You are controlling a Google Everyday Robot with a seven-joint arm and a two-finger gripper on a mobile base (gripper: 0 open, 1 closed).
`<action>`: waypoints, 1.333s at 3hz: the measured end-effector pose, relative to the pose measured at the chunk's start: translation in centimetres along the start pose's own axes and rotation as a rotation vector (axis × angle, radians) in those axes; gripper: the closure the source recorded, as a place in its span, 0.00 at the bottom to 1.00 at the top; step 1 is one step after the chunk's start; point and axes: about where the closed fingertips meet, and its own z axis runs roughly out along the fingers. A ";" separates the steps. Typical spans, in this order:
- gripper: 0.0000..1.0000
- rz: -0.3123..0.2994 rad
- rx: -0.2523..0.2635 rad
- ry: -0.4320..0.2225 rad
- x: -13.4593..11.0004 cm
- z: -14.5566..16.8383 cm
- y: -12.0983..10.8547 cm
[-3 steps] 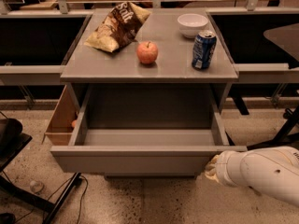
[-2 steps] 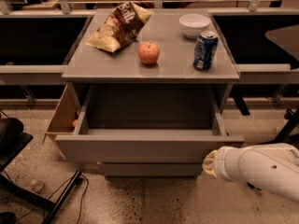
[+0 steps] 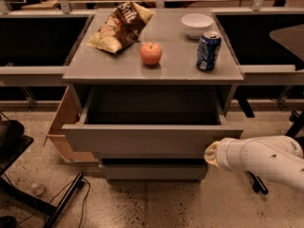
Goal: Close top drawer
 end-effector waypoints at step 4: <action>1.00 -0.050 -0.041 -0.051 0.7 7.4 -6.3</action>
Offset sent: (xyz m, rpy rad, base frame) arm 0.2423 -0.0350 0.0190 0.0490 -0.1700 0.0754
